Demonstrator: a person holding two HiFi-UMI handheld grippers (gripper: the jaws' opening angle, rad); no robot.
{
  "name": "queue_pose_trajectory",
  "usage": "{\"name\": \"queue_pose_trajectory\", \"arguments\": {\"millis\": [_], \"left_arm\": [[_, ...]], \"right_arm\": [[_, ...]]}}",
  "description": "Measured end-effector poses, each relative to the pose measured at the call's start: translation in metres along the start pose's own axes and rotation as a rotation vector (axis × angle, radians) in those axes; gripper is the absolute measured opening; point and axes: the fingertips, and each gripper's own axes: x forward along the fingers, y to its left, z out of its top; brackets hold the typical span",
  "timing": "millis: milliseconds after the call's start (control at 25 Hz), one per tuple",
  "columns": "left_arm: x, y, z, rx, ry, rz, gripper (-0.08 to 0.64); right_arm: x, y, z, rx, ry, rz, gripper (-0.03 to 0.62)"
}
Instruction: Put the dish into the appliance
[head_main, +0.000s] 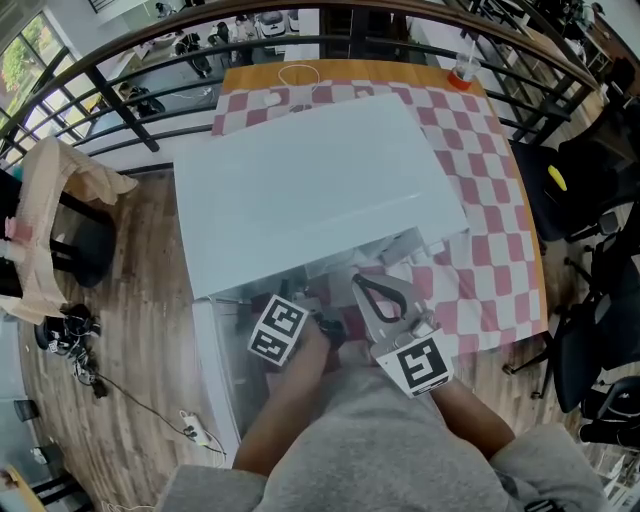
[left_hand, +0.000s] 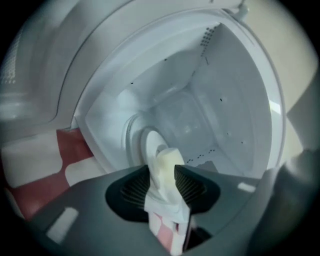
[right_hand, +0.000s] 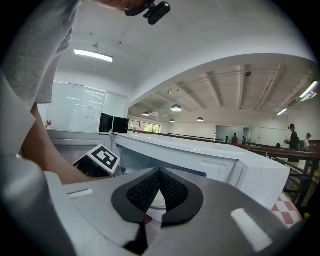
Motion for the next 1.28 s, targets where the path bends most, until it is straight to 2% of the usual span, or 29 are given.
{"name": "queue_pose_trajectory", "arguments": {"millis": [160,240,360,440,560,800,880,960,1040,1120,1280], "left_arm": [[0.003,-0.007,-0.002,0.176,0.054,0.018,0.204],[0.003,-0.006,-0.004,0.268,0.080,0.018,0.206],[0.003,-0.008,-0.009,0.476,0.119,0.011,0.221],[0.005,-0.011,-0.014,0.619,0.149,0.006,0.270],[0.005,-0.010,-0.019,0.760,0.174,0.034,0.298],[0.000,-0.002,-0.023,0.839,0.216,0.123,0.302],[0.000,0.000,-0.023,0.831,0.243,0.151,0.304],[-0.002,0.003,-0.023,0.782,0.277,0.174,0.308],[-0.002,0.006,-0.023,0.763,0.298,0.185,0.313],[-0.002,0.009,-0.024,0.775,0.317,0.183,0.324],[-0.002,0.009,-0.022,0.841,0.344,0.187,0.351]], "right_arm": [[-0.002,0.003,-0.002,-0.029,0.001,-0.002,-0.002],[-0.002,0.004,-0.004,-0.029,0.002,0.000,-0.002],[-0.002,0.004,-0.007,-0.022,0.007,0.007,0.000],[-0.002,0.005,-0.008,-0.014,0.011,0.008,-0.002],[-0.003,0.006,-0.010,-0.012,0.016,0.013,-0.001],[-0.005,0.007,-0.013,-0.012,0.017,0.013,0.000],[-0.006,0.005,-0.014,-0.005,0.017,0.005,0.000],[-0.007,0.004,-0.014,0.003,0.012,-0.001,-0.002],[-0.008,0.003,-0.014,0.002,0.011,-0.004,-0.002],[-0.008,0.003,-0.014,0.001,0.007,-0.005,-0.001],[-0.007,0.001,-0.014,0.048,-0.004,-0.001,-0.002]]}}
